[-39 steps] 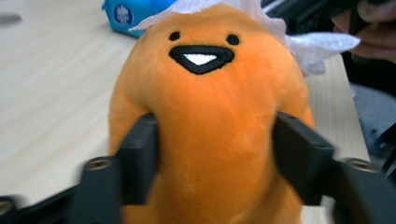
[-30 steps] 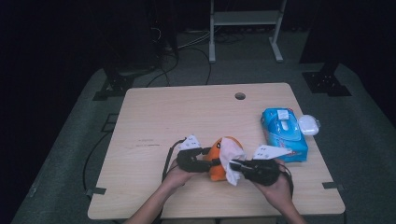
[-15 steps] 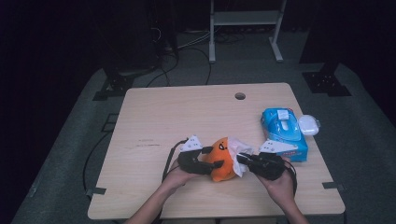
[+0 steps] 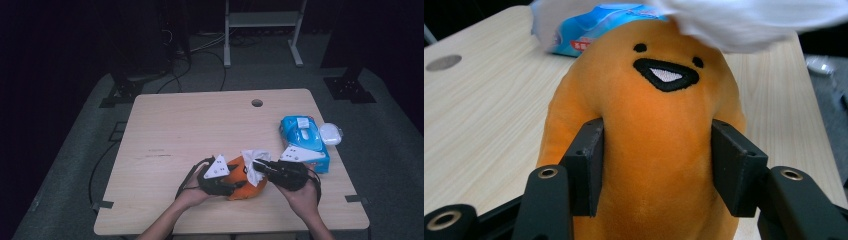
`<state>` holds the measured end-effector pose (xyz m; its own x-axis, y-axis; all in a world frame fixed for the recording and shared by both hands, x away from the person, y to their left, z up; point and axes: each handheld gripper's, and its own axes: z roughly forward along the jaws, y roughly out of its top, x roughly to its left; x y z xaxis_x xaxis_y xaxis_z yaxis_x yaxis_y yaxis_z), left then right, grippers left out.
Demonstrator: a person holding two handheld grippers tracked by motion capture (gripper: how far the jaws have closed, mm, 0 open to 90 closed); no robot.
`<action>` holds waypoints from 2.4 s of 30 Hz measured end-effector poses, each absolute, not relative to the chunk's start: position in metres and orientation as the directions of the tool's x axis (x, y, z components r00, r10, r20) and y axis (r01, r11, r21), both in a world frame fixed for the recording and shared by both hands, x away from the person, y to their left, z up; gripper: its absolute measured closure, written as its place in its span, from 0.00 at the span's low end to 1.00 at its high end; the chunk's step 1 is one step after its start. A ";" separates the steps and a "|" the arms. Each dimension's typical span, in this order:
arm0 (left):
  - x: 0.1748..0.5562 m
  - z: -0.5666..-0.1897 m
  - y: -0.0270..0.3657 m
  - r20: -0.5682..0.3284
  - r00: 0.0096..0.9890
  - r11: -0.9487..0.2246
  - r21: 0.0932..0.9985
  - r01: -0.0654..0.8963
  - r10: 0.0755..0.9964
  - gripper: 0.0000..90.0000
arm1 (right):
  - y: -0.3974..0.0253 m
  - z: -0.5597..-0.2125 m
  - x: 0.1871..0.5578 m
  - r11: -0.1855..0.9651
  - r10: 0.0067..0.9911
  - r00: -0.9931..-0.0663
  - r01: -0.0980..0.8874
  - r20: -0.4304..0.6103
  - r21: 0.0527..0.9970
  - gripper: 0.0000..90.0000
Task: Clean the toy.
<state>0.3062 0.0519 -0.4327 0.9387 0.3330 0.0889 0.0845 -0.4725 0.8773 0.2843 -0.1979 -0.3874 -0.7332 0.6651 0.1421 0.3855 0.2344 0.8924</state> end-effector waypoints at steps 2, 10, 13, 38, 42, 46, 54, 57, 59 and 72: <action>0.307 -0.433 0.053 0.067 0.941 -0.462 0.881 0.100 0.332 0.49 | -0.207 -0.396 0.290 0.226 0.681 -0.712 0.427 0.171 0.876 0.90; 0.321 -0.432 0.051 0.005 0.933 -0.422 0.892 0.158 0.361 0.11 | -0.224 -0.407 0.296 0.228 0.685 -0.690 0.508 0.234 0.830 0.90; 0.326 -0.435 0.045 -0.010 0.943 -0.446 0.879 0.167 0.333 0.09 | -0.222 -0.407 0.297 0.248 0.680 -0.695 0.518 0.233 0.819 0.91; 0.346 -0.397 0.059 0.103 0.911 -0.470 0.876 0.107 0.399 0.55 | -0.242 -0.409 0.296 0.144 0.702 -0.653 0.520 0.284 0.842 0.91; 0.360 -0.395 0.066 0.117 0.898 -0.507 0.852 0.129 0.424 0.55 | -0.242 -0.409 0.296 0.152 0.701 -0.656 0.519 0.279 0.841 0.91; 0.372 -0.401 0.074 0.099 0.884 -0.519 0.837 0.174 0.457 0.54 | -0.245 -0.410 0.296 0.178 0.693 -0.667 0.525 0.272 0.832 0.91; 0.383 -0.413 0.081 0.050 0.864 -0.500 0.832 0.241 0.500 0.52 | -0.263 -0.418 0.289 0.251 0.703 -0.669 0.552 0.242 0.796 0.90; 0.386 -0.412 0.082 0.042 0.862 -0.505 0.824 0.256 0.506 0.49 | -0.271 -0.421 0.285 0.276 0.708 -0.668 0.561 0.229 0.781 0.90; 0.387 -0.411 0.082 0.025 0.859 -0.497 0.824 0.272 0.512 0.44 | -0.276 -0.425 0.284 0.287 0.720 -0.659 0.568 0.217 0.771 0.90; 0.388 -0.398 0.088 -0.040 0.849 -0.444 0.839 0.314 0.526 0.19 | -0.306 -0.442 0.283 0.280 0.765 -0.612 0.597 0.201 0.751 0.71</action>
<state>0.3878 0.0875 -0.3976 0.8493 0.5264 -0.0398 0.3144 -0.4438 0.8391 0.2832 -0.3060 -0.4418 -0.6121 0.7648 0.2010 0.5972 0.2805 0.7514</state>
